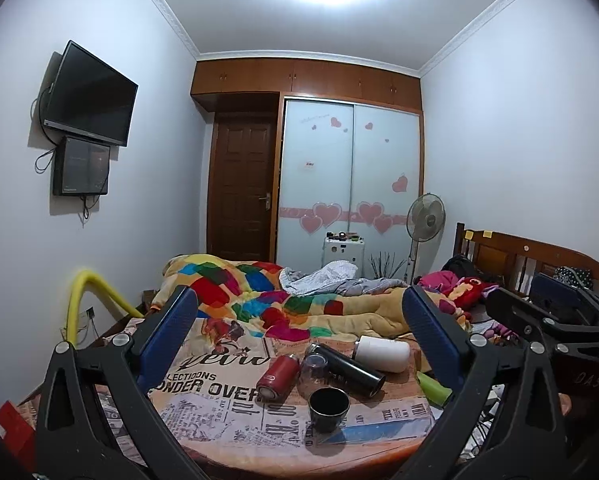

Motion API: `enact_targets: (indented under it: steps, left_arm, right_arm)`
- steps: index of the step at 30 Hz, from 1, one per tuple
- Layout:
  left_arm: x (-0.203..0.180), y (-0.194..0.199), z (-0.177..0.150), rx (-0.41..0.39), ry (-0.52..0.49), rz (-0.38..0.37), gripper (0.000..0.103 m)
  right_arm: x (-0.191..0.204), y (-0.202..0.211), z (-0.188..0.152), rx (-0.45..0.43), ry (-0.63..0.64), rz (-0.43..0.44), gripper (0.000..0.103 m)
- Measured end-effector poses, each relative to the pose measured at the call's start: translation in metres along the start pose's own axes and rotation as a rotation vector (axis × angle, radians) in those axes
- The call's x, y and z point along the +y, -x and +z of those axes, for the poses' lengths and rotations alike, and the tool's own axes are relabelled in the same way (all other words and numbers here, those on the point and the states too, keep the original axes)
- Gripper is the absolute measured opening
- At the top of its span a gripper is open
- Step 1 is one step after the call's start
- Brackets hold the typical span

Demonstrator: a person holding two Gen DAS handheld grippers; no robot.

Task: Flip cup upright

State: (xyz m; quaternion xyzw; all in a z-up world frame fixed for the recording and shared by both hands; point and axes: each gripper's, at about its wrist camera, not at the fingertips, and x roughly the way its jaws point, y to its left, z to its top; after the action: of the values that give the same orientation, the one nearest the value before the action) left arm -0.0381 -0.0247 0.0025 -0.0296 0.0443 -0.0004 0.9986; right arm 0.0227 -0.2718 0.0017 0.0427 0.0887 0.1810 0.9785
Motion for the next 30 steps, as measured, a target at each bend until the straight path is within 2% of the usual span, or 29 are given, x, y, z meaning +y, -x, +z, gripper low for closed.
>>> enact_targets:
  steps: [30]
  left_arm:
    - [-0.0026, -0.0045, -0.0056, 0.019, -0.016, -0.003, 0.103]
  right_arm:
    - [0.0017, 0.0063, -0.0059, 0.037, 0.017, 0.007, 0.103]
